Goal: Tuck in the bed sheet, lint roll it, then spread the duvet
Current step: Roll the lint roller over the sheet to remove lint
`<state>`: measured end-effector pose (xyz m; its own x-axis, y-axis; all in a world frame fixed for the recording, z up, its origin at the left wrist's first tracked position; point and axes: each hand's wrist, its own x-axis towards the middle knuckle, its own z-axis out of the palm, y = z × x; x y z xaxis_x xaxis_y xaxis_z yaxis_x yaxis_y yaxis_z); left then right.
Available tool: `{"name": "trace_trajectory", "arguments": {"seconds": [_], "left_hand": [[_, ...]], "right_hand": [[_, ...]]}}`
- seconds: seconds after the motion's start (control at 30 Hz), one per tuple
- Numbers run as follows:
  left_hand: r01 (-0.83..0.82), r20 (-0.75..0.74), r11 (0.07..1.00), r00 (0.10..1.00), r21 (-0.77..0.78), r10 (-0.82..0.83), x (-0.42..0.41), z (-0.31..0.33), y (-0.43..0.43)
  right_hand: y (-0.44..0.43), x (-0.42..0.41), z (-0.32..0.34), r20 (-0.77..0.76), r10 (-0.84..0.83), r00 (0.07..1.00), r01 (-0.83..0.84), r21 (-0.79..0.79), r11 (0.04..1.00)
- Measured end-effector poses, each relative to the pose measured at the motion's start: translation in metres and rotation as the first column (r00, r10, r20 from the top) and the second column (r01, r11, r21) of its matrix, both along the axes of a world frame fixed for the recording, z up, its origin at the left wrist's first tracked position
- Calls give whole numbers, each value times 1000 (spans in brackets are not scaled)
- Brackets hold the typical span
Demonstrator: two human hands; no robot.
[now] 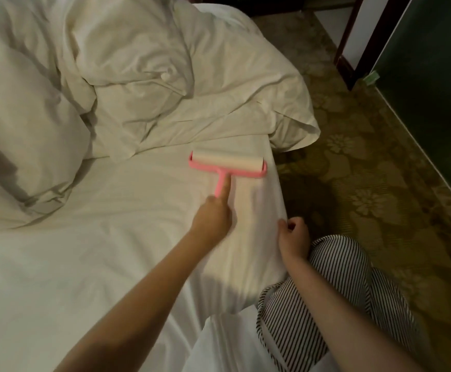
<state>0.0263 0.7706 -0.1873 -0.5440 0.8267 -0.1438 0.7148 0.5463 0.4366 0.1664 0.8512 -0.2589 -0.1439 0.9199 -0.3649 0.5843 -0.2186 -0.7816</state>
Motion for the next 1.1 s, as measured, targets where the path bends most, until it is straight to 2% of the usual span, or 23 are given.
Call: {"name": "trace_trajectory", "arguments": {"seconds": [0.1,0.2,0.37,0.5,0.63,0.7,0.83,0.93,1.0,1.03,1.1], "left_hand": [[-15,-4,1000,1000,9,15,-23,4,47],[-17,24,1000,1000,-5,17,-15,12,57],[-18,65,1000,998,-13,19,38,8,-25],[-13,139,994,990,-112,29,84,7,-94],[16,66,996,998,-92,-10,70,12,-75],[14,23,999,1000,-43,-13,45,9,-38],[-74,48,997,996,19,73,11,2,29],[-118,65,993,991,-8,118,25,6,39],[-106,81,994,991,-12,106,47,15,18],[-86,73,995,993,-48,90,59,19,0],[-54,56,989,996,-137,62,84,24,-43]], "right_hand": [[3,0,-2,-19,-40,999,39,-20,999],[4,-1,0,-23,-75,997,75,-3,997],[5,-2,2,3,-94,996,93,25,995],[5,1,4,-63,-185,981,179,-89,980],[6,7,9,-142,-229,963,204,-168,964],[3,10,10,-154,-176,972,156,-135,979],[-7,11,8,-108,60,992,-62,-14,998],[-3,10,6,7,189,982,-189,75,979],[-3,10,6,65,220,973,-224,58,973],[-3,11,6,27,195,980,-196,33,980],[-5,12,10,-165,2,986,-18,-95,995]]}}
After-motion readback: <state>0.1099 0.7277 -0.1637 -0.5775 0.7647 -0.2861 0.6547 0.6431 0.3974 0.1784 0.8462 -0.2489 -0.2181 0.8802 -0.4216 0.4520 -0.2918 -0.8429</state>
